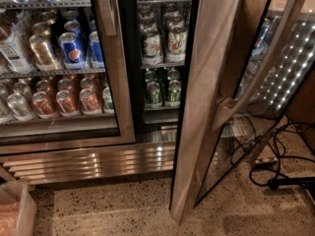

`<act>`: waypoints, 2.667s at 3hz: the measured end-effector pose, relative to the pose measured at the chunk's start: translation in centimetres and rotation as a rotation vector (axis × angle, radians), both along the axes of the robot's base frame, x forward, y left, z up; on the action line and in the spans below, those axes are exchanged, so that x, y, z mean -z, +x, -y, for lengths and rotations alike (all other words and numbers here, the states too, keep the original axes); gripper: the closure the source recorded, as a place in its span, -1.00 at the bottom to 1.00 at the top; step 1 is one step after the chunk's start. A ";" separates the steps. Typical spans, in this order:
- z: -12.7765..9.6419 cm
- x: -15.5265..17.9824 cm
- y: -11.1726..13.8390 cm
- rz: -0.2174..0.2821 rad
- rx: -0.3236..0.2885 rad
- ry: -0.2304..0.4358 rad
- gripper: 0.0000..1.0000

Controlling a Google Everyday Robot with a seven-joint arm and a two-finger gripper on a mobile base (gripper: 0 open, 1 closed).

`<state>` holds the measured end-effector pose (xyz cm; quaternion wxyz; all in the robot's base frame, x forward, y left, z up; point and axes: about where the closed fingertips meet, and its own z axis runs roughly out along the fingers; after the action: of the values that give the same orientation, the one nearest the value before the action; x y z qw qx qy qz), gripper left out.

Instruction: Open right fridge door

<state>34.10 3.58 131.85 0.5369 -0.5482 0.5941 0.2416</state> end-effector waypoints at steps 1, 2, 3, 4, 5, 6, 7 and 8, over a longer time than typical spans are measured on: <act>0.0 0.0 0.0 0.000 0.000 0.000 -1.00; 0.0 0.0 0.0 0.000 0.000 0.000 -1.00; 0.0 0.0 0.0 0.000 0.000 0.000 -1.00; 0.0 0.0 0.0 0.000 0.000 0.000 -1.00; 0.0 0.0 0.0 0.000 0.000 0.000 -1.00; 0.0 0.0 0.0 0.000 0.000 0.000 -1.00; 0.0 0.0 0.0 0.000 0.000 0.000 -1.00; 0.0 0.0 0.0 0.000 0.000 0.000 -0.67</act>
Offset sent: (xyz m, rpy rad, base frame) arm -0.1612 0.0237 0.0813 -0.0674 -0.2412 0.2224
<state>34.10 3.58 131.85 0.5369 -0.5482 0.5941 0.2416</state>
